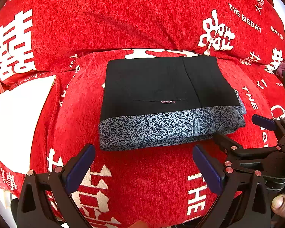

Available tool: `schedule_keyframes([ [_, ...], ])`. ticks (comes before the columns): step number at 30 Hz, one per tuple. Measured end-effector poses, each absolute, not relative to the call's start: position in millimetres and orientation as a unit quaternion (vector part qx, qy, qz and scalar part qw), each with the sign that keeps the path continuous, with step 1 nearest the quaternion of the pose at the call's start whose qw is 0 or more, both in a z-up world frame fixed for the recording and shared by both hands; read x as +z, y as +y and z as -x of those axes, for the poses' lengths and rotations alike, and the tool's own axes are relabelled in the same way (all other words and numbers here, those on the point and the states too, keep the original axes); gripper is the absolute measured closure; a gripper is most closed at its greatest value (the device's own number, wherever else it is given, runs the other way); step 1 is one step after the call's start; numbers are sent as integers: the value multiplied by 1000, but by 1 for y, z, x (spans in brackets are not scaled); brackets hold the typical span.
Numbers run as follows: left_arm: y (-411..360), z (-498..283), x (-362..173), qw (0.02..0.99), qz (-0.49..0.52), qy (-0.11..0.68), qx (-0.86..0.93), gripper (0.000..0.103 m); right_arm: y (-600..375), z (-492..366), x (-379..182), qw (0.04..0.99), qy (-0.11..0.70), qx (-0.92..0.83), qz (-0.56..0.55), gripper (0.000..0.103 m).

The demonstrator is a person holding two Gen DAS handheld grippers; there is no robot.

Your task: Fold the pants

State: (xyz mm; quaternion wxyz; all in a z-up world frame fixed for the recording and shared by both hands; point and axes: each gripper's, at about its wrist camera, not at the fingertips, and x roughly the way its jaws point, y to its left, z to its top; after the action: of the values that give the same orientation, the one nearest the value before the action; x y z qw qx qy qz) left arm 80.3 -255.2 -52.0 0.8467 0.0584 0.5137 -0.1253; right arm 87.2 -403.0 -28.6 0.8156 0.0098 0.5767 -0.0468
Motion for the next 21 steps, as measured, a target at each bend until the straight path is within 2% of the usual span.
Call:
schedule_keyframes([
  [21, -255, -81, -51, 846, -54, 516, -126, 0, -402, -88, -28, 816, 576, -47, -9, 0],
])
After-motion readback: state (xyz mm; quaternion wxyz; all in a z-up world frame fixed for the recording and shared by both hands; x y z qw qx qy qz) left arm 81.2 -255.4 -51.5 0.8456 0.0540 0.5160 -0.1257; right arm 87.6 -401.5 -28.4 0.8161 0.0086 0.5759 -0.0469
